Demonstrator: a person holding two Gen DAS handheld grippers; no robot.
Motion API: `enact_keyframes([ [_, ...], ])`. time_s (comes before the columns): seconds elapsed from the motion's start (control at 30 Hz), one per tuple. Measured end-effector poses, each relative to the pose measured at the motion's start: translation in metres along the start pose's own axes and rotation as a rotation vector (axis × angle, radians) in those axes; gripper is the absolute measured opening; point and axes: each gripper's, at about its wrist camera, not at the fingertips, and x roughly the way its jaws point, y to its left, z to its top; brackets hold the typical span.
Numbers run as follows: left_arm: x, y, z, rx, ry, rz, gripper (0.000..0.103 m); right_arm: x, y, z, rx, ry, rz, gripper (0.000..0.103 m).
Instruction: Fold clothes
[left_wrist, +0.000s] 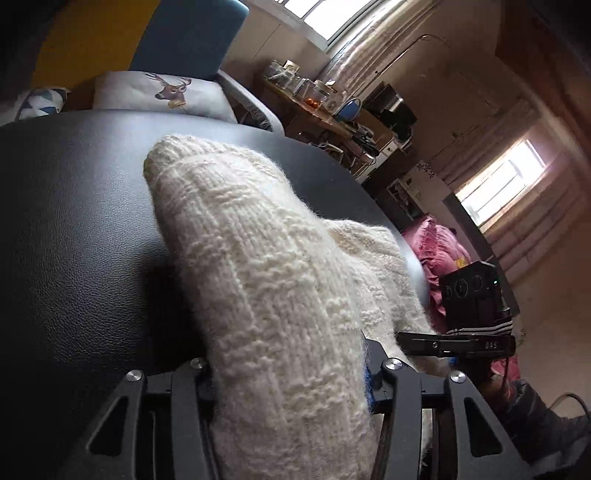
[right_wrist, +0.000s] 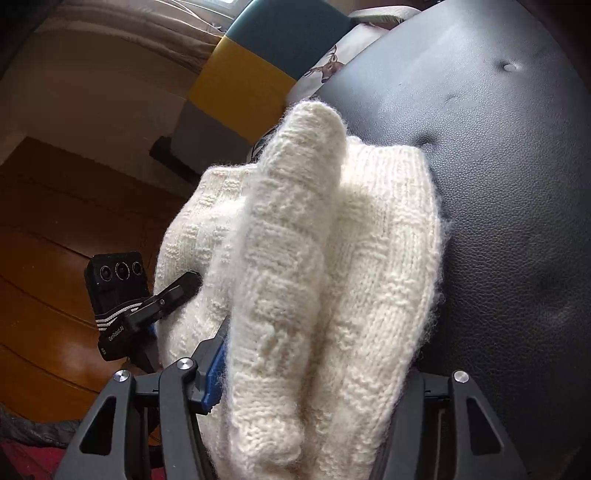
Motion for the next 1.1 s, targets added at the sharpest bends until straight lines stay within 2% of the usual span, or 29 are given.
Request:
enact_keyframes([
  [0.2, 0.022, -0.031, 0.02, 0.057, 0.002, -0.074, 0.05, -0.034, 0.005, -0.004, 0.0, -0.111, -0.004, 0.057],
  [0.43, 0.078, -0.094, 0.063, 0.188, 0.04, -0.14, 0.05, -0.095, -0.009, -0.003, 0.033, -0.274, -0.039, 0.057],
  [0.6, 0.12, -0.145, 0.098, 0.303, 0.07, -0.18, 0.05, -0.134, -0.023, 0.003, 0.059, -0.369, -0.107, 0.057],
  [0.73, 0.161, -0.179, 0.123, 0.367, 0.104, -0.194, 0.05, -0.149, -0.044, 0.013, 0.11, -0.41, -0.176, 0.057],
  [0.8, 0.185, -0.189, 0.133, 0.376, 0.128, -0.187, 0.051, -0.169, -0.075, 0.029, 0.145, -0.411, -0.231, 0.057],
  [0.83, 0.197, -0.19, 0.137, 0.378, 0.144, -0.174, 0.051, -0.175, -0.089, 0.034, 0.163, -0.4, -0.262, 0.05],
  [0.9, 0.224, -0.193, 0.142, 0.384, 0.182, -0.136, 0.052, -0.183, -0.115, 0.044, 0.201, -0.373, -0.324, 0.047],
  [1.03, 0.275, -0.184, 0.145, 0.376, 0.267, 0.011, 0.056, -0.197, -0.148, 0.046, 0.224, -0.369, -0.323, 0.049],
  [1.1, 0.289, -0.171, 0.148, 0.326, 0.289, 0.04, 0.064, -0.2, -0.153, 0.042, 0.218, -0.378, -0.322, 0.05],
])
